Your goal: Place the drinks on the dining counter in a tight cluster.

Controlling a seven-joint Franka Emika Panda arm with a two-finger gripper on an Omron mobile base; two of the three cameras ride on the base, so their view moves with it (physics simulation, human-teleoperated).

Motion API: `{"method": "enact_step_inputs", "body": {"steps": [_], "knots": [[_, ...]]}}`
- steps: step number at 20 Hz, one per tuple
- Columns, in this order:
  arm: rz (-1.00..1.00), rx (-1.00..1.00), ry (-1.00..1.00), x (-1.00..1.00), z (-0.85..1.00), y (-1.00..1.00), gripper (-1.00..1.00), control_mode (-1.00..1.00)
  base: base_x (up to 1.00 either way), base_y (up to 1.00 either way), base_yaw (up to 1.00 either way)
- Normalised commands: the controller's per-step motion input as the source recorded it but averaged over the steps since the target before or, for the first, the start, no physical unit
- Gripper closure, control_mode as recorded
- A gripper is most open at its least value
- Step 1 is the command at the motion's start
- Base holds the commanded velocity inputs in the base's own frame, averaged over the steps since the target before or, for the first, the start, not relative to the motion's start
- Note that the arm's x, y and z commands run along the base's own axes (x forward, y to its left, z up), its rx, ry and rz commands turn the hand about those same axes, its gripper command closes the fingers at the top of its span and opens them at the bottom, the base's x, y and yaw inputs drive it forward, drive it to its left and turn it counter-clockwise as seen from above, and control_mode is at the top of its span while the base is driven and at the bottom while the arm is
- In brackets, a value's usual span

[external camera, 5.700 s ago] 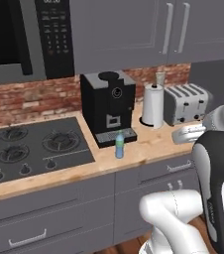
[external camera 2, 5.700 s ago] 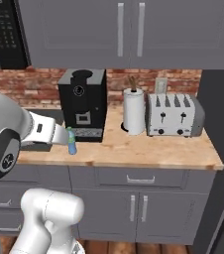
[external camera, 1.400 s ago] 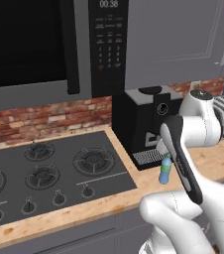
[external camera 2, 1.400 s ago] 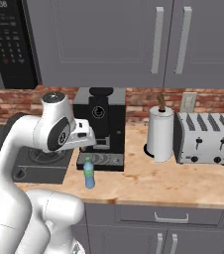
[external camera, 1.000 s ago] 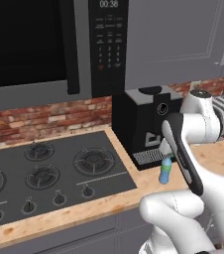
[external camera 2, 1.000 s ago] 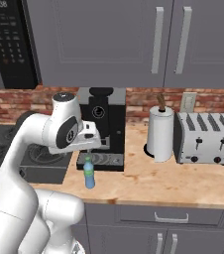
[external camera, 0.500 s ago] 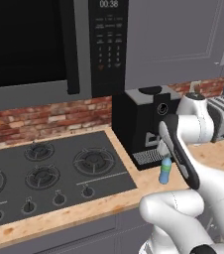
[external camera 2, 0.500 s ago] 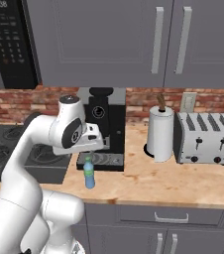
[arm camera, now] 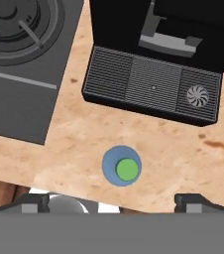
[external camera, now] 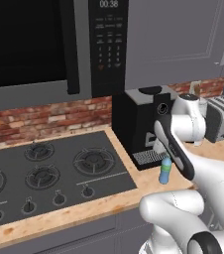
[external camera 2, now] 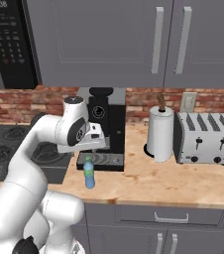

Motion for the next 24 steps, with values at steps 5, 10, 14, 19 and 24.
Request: {"method": "enact_step_inputs", "body": {"steps": [5, 10, 14, 19, 24], "knots": [[0.00, 0.00, 0.00, 0.15, -0.08, 0.00, -1.00, -1.00, 0.00, 0.00, 0.00], [0.00, 0.00, 0.03, 0.00, -0.22, 0.00, -1.00, -1.00, 0.00, 0.00, 0.00], [0.00, 0.00, 0.04, 0.00, -0.27, 0.00, -1.00, -1.00, 0.00, 0.00, 0.00], [0.00, 0.00, 0.03, 0.01, -0.24, -0.01, -1.00, -1.00, 0.00, 0.00, 0.00], [0.00, 0.00, 0.02, 0.15, -0.05, -0.11, -1.00, -1.00, 0.00, 0.00, 0.00]]}}
